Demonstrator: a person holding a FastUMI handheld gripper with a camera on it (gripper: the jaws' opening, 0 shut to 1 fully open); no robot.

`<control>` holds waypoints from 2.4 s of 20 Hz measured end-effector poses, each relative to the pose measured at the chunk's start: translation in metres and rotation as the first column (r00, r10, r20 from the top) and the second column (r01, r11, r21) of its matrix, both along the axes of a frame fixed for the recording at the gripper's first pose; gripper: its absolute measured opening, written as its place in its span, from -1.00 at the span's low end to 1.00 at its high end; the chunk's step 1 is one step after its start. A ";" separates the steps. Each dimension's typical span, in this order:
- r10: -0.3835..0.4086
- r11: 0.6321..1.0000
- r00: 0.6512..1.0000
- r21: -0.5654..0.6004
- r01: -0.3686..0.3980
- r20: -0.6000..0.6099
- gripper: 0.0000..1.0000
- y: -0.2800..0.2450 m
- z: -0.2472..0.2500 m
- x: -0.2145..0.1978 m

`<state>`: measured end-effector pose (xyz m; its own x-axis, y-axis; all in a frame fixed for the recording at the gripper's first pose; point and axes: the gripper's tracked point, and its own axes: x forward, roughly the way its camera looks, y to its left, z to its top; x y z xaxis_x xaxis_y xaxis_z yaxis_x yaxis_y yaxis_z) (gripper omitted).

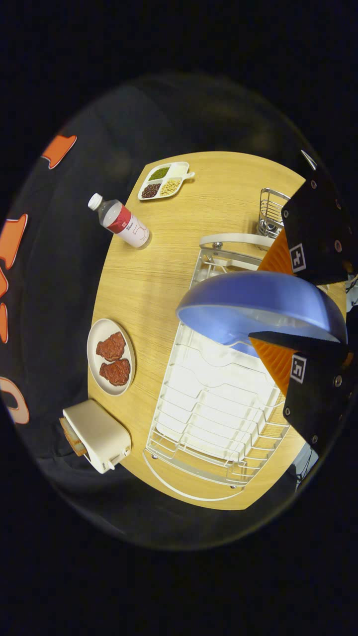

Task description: Take the plate from the dish rack, then take the spoon from the basket and place it into the plate.

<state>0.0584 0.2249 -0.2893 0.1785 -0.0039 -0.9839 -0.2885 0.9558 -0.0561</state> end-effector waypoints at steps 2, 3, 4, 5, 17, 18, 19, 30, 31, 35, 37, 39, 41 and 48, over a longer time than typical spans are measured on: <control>-0.052 0.998 0.998 -0.022 0.052 0.019 -0.23 -0.009 0.009 0.004; -0.074 0.996 0.996 -0.038 0.075 0.044 -0.27 -0.015 0.015 0.009; -0.087 0.995 0.994 -0.052 0.091 0.072 -0.33 -0.021 0.022 0.015; -0.083 0.994 0.992 -0.065 0.090 0.098 -0.34 -0.026 0.027 0.020; -0.164 0.971 0.981 0.191 0.141 0.107 -0.40 -0.031 0.115 -0.038; -0.174 0.965 0.980 0.217 0.149 0.100 -0.40 -0.036 0.121 -0.049; -0.179 0.958 0.979 0.244 0.152 0.093 -0.40 -0.039 0.124 -0.058; -0.203 0.832 0.977 0.516 0.205 -0.061 -0.40 -0.033 0.071 -0.179; -0.202 0.820 0.977 0.532 0.211 -0.076 -0.40 -0.031 0.064 -0.191; -0.221 0.788 0.965 0.558 0.261 -0.139 -0.40 -0.029 0.024 -0.224; -0.240 0.773 0.957 0.563 0.291 -0.165 -0.40 -0.028 0.007 -0.232; -0.253 0.757 0.953 0.580 0.301 -0.163 -0.40 -0.027 -0.005 -0.234; -0.275 0.748 0.945 0.579 0.325 -0.175 -0.40 -0.025 -0.018 -0.234; -0.305 0.811 0.942 0.479 0.334 -0.140 -0.19 -0.048 -0.052 -0.232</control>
